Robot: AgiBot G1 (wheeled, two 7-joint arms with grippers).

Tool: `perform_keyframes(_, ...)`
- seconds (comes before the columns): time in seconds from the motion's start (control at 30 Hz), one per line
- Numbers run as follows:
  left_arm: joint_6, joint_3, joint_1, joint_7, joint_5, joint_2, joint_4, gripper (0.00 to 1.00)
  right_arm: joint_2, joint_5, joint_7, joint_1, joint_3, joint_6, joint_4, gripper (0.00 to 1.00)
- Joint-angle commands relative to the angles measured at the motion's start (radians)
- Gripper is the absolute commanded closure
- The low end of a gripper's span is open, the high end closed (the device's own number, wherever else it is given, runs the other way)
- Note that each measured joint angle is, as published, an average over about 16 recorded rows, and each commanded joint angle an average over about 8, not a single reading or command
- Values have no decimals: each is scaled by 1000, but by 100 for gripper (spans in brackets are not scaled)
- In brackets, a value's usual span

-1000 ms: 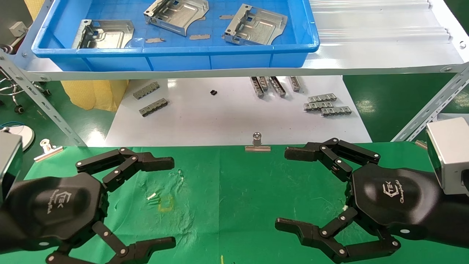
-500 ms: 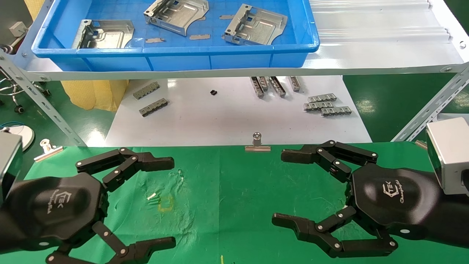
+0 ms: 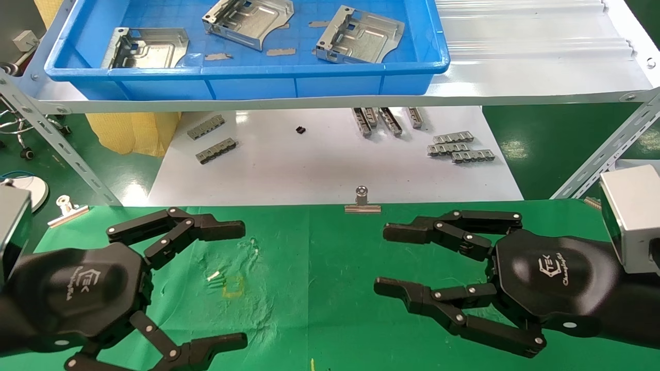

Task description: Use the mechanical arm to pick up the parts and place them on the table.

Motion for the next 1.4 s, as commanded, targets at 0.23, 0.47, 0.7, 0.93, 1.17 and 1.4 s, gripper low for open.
perform_keyframes(0.23, 0, 0, 0, 0, 0, 0, 0, 0, 0, 0, 0, 0, 0, 0, 0, 100)
perform_keyframes(0.47, 0, 0, 0, 0, 0, 0, 0, 0, 0, 0, 0, 0, 0, 0, 0, 100)
perform_keyframes(0.7, 0, 0, 0, 0, 0, 0, 0, 0, 0, 0, 0, 0, 0, 0, 0, 100)
perform_keyframes(0.93, -2, -1, -9, 2, 3, 2, -2, 0, 0, 0, 0, 0, 0, 0, 0, 100)
perform_keyframes(1.17, -12, 27, -180, -9, 83, 58, 61, 0, 0, 0, 0, 0, 0, 0, 0, 100)
perform_keyframes(1.4, -37, 115, -515, 25, 278, 232, 366, 0, 0, 0, 0, 0, 0, 0, 0, 100)
